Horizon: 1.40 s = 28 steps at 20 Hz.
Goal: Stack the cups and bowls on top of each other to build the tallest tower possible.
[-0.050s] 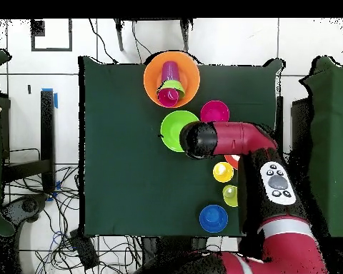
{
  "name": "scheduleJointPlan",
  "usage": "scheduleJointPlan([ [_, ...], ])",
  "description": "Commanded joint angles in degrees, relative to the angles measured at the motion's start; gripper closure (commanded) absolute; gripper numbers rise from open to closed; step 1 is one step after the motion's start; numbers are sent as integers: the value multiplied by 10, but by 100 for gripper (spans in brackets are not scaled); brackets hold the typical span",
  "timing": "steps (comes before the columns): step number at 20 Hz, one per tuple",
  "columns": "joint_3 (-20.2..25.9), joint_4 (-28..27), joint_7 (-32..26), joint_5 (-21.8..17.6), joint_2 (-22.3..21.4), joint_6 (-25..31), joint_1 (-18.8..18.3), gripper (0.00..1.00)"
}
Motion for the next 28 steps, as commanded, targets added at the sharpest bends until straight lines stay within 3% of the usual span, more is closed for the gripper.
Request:
scheduleJointPlan([
  [1,-21,-19,43,-37,-10,-69,6,100],
  [2,-16,-15,36,-34,-9,-77,1,0],
  [8,65,25,0,15,6,-109,-55,0],
  [17,74,23,1,23,13,-90,-44,0],
  [24,133,44,-14,73,31,-59,-75,0],
  [28,137,4,-15,88,55,-38,-58,0],
])
